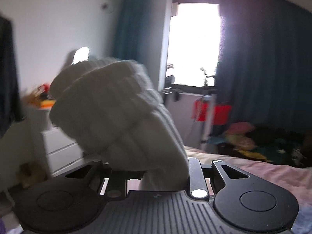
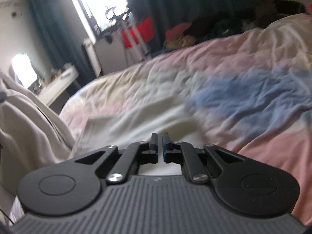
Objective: Fold clothes
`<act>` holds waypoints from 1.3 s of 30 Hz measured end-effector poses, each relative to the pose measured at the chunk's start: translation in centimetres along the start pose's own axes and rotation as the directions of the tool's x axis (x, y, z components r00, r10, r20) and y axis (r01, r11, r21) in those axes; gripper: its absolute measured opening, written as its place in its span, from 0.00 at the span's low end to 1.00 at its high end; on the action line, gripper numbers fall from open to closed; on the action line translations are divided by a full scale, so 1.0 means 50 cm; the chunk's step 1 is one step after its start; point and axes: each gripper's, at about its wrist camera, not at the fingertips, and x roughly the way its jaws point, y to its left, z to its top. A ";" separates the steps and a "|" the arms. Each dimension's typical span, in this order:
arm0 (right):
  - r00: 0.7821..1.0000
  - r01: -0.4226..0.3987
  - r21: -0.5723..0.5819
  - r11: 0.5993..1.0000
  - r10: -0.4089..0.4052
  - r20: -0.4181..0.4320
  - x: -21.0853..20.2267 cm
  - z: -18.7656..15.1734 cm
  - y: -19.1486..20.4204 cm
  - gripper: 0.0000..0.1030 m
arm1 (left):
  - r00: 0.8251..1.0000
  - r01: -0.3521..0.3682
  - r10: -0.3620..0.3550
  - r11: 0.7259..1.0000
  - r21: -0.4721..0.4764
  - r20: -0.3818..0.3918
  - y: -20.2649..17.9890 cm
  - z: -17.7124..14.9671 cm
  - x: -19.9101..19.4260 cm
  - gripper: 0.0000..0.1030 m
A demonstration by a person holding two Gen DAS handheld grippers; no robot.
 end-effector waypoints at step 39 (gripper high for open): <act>0.948 -0.257 0.600 0.758 0.317 0.006 0.044 -0.055 -0.109 0.90 | 0.870 0.389 -0.371 0.921 -0.007 -0.324 -0.007 -0.215 -0.034 0.94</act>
